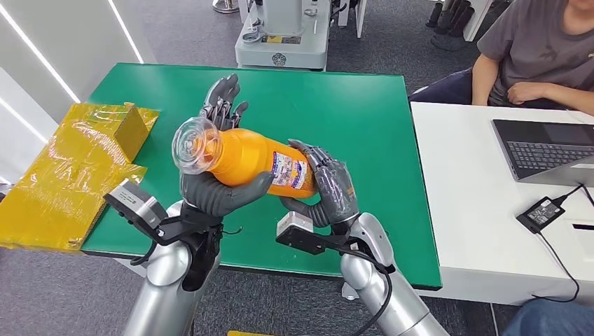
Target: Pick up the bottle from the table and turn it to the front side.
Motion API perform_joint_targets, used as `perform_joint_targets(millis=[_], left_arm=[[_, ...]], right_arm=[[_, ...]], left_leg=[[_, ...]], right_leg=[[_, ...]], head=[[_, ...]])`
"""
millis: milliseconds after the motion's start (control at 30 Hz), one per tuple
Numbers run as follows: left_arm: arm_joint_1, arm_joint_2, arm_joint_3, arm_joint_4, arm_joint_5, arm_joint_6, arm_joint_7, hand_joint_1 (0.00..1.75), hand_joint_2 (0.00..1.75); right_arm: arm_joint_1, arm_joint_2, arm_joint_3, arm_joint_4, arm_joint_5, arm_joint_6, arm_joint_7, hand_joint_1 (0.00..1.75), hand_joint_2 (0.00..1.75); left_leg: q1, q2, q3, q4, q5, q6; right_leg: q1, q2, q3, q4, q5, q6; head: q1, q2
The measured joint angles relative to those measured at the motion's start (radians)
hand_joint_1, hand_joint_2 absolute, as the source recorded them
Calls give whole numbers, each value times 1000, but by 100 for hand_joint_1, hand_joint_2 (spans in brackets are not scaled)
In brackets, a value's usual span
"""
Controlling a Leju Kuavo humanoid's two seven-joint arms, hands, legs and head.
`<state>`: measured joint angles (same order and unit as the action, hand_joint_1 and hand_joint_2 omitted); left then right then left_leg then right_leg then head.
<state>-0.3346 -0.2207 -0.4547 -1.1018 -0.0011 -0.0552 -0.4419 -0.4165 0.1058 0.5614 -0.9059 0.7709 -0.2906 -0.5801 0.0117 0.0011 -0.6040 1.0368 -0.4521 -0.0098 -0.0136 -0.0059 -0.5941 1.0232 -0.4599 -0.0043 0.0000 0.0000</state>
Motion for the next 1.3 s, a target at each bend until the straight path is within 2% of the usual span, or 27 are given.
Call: perform_joint_targets(millis=[67,867,900,1000,1033,1300], left_arm=[[0,0,0,5,-4,2,-1,174,175],[-1,-22,2,15,-63,30,-2,175,175],[-1,-22,2,15,-64,30,0,175,175],[0,-22,1,15,-64,31,5,175,175],[0,-22,1,15,-64,31,7,175,175],[1,-20,1,15,-60,49,11,175,175]], right_arm=[[0,0,-3,2,5,3,1,175,175],[10,1,-51,23,-9,-4,-40,175,175],[12,1,-51,23,-12,-4,-39,164,175],[17,1,-50,21,-18,-5,-31,37,175],[19,1,-50,19,-21,-6,-26,4,175],[40,2,-45,-20,-54,-35,7,0,175]], left_leg=[[0,0,0,0,0,0],[0,0,0,0,0,0],[0,0,0,0,0,0],[0,0,0,0,0,0],[0,0,0,0,0,0],[0,0,0,0,0,0]], right_leg=[[0,0,0,0,0,0],[0,0,0,0,0,0],[0,0,0,0,0,0],[0,0,0,0,0,0],[0,0,0,0,0,0],[0,0,0,0,0,0]], head=[[0,0],[0,0],[0,0],[0,0],[0,0],[0,0]])
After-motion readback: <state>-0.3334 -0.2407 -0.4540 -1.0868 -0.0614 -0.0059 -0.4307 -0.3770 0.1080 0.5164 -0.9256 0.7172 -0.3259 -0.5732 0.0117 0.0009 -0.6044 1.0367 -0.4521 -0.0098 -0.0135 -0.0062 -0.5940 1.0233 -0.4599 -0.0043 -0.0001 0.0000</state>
